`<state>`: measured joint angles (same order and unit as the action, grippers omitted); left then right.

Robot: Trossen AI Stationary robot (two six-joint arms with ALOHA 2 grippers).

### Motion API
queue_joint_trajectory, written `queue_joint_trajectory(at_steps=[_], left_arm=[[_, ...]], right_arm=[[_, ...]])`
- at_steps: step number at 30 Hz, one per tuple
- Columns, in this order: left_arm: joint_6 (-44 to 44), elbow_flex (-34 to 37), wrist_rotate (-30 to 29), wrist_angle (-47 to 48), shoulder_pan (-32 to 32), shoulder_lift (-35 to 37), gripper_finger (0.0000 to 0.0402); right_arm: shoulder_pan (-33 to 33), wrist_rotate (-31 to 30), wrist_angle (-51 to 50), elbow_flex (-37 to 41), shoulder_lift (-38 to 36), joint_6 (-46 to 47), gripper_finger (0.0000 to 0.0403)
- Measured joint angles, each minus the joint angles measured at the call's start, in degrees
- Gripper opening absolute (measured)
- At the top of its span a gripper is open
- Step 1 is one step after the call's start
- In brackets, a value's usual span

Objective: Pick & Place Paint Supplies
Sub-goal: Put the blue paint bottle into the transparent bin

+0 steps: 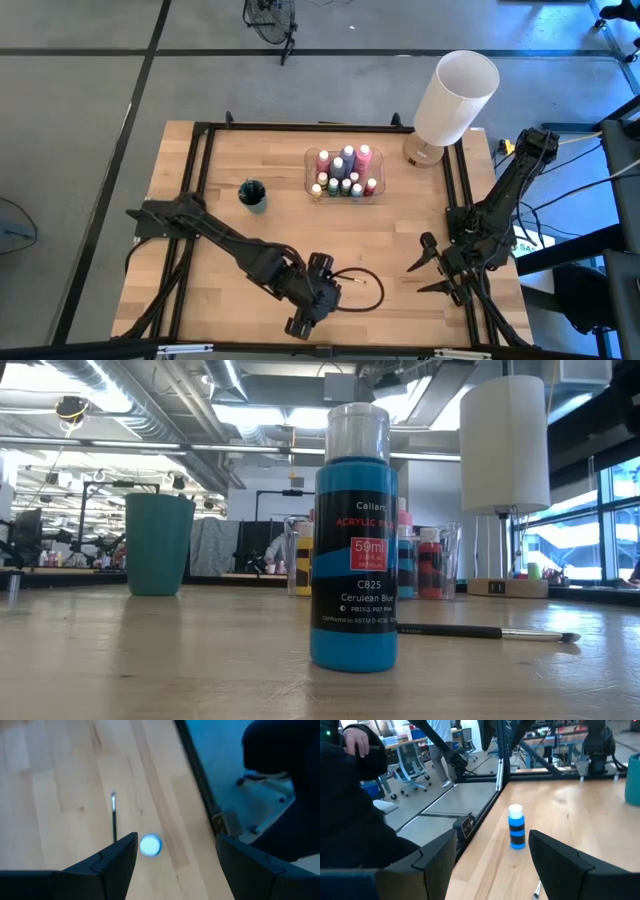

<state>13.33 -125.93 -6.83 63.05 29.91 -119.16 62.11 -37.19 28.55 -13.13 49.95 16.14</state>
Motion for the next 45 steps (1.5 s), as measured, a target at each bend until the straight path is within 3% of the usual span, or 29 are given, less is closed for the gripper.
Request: queue_joint_trajectory(at_steps=[32,40,45], left_arm=[[2.5,0.1,-3.6,4.7,0.6,-1.4,0.0265],[4.5,0.1,-4.4,4.6,1.2,-1.9,0.0265],[4.0,0.1,-4.5,4.6,1.2,-2.4,0.0265]], right_arm=[[-2.1,-0.1,0.3,0.0,0.7,-2.0,0.0252],[-2.1,6.1,-0.8,0.0,0.7,-2.0,0.0252],[-2.1,6.5,-3.2,0.0,0.7,-1.7,0.0252]])
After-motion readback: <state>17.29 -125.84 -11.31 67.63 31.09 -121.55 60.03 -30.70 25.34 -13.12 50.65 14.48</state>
